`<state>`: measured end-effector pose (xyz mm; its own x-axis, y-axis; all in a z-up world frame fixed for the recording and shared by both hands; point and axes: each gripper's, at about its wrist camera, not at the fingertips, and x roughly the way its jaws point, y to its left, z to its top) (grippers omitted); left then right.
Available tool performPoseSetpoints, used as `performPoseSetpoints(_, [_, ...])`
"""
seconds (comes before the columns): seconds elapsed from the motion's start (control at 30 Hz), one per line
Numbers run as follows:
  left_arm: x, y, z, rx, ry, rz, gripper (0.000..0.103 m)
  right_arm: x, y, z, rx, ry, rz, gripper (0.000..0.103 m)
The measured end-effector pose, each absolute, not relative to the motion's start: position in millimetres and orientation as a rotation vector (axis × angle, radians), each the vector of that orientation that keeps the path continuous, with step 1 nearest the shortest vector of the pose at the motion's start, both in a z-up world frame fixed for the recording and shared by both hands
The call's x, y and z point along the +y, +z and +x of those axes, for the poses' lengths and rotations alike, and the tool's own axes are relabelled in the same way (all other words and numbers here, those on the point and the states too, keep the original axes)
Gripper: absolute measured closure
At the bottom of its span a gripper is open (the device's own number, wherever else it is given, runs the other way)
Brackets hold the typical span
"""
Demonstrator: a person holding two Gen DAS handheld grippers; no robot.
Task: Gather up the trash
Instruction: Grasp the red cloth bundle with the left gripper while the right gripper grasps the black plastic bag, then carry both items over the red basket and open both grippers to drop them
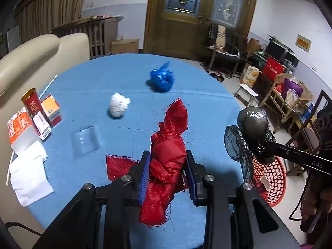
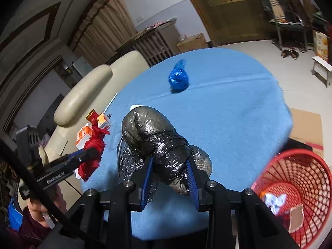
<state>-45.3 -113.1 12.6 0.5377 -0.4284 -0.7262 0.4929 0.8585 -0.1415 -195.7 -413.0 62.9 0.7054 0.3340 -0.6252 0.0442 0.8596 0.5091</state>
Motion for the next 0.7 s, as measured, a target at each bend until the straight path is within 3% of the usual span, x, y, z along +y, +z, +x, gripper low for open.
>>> performPoseSetpoints(0.7, [-194, 10, -95, 0.85, -0.758, 0.225, 0.069, -486, 49, -284, 0.738, -0.006, 0.636, 0.069])
